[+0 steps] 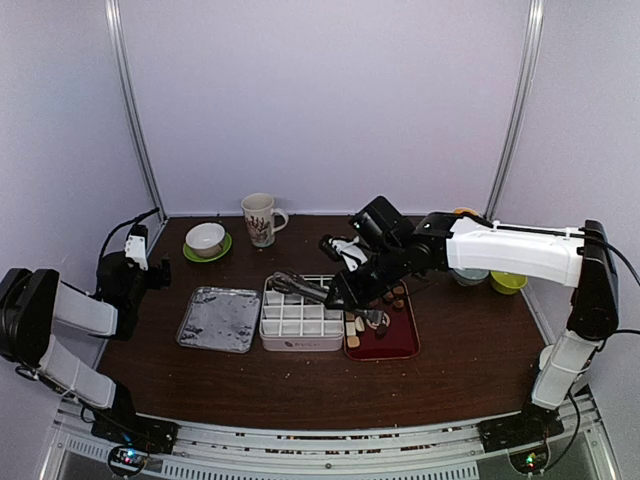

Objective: Pack the chocolate
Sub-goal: Place the fake chocolate in the empty pocket of the box.

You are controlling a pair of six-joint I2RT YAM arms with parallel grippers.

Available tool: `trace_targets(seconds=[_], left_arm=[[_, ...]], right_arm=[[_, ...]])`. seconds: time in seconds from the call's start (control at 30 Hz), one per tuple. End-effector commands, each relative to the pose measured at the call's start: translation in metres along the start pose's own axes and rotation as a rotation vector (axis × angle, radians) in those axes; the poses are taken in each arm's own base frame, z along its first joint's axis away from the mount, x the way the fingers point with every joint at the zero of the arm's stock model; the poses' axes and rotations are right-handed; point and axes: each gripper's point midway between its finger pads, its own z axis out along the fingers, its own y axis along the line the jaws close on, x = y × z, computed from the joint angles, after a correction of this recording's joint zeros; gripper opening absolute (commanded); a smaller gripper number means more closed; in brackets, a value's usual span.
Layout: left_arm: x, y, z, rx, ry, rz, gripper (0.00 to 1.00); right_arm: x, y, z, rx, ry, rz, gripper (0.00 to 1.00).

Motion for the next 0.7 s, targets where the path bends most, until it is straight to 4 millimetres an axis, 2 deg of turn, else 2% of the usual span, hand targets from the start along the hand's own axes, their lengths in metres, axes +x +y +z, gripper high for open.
trace_targets(seconds=[0.0,0.4,0.67], left_arm=[[-0.007,0.004,0.0,-0.009,-0.037,-0.012,0.98],[-0.007,0.003,0.0,-0.008,-0.037,-0.012,0.98],[-0.007,0.004,0.0,-0.009,-0.038,-0.012,0.98]], right_arm=[[-0.021,0.017,0.013,-0.07,-0.06,-0.012,0.26],[-0.012,0.005,0.043,-0.044,-0.028,0.004,0.28],[-0.014,0.004,0.043,-0.033,-0.035,0.003,0.34]])
